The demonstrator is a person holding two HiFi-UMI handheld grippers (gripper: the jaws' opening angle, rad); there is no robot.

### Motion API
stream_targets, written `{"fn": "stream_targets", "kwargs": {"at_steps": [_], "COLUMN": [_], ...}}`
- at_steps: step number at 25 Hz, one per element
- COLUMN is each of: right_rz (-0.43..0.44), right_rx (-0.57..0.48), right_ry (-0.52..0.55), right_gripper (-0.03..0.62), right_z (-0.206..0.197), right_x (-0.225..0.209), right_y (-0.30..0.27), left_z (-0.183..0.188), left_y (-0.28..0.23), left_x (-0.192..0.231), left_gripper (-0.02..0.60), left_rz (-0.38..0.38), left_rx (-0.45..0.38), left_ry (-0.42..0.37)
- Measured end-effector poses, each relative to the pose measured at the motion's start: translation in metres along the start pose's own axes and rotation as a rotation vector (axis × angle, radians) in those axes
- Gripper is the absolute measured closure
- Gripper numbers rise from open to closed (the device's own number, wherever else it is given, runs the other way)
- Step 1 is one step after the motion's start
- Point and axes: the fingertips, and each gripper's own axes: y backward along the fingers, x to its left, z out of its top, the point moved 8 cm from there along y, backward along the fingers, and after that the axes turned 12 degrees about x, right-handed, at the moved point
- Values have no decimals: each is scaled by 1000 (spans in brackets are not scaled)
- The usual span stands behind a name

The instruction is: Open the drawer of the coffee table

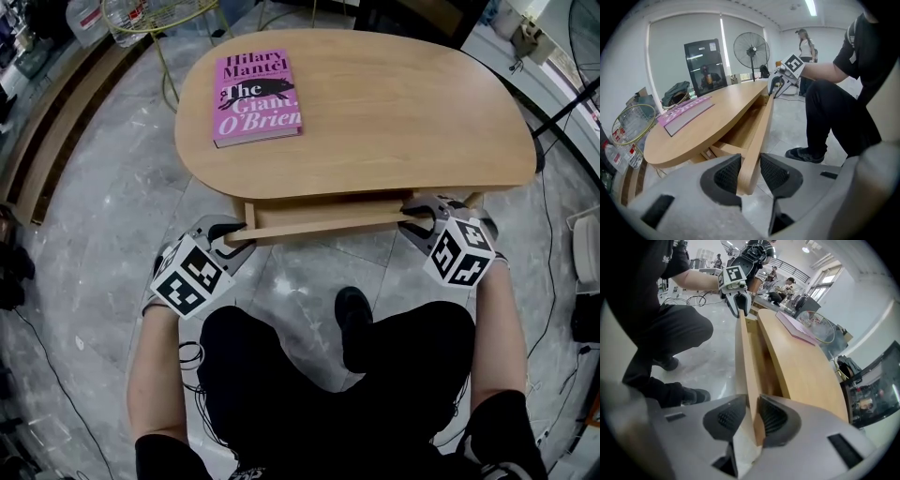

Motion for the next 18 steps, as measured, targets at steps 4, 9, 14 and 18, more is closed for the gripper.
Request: {"fn": "stream_targets", "kwargs": {"at_steps": [4, 9, 14, 18], "right_rz": [6, 24, 31, 41], "right_rx": [1, 33, 50, 58], "right_ry": [3, 36, 48, 60], "right_gripper": [500, 505, 507, 510], "right_z": [0, 1, 2, 2], "right_x": [5, 15, 23, 28], "right_y": [5, 9, 12, 15], "left_z": [1, 0, -2, -3], "left_y": [4, 8, 10, 12], "left_x": [-5, -15, -23, -29], "left_gripper": [448, 453, 456, 460], "left_rz": [-22, -36, -56, -68], "left_rx": [20, 56, 70, 74], "left_ry": [-12, -23, -28, -28]}}
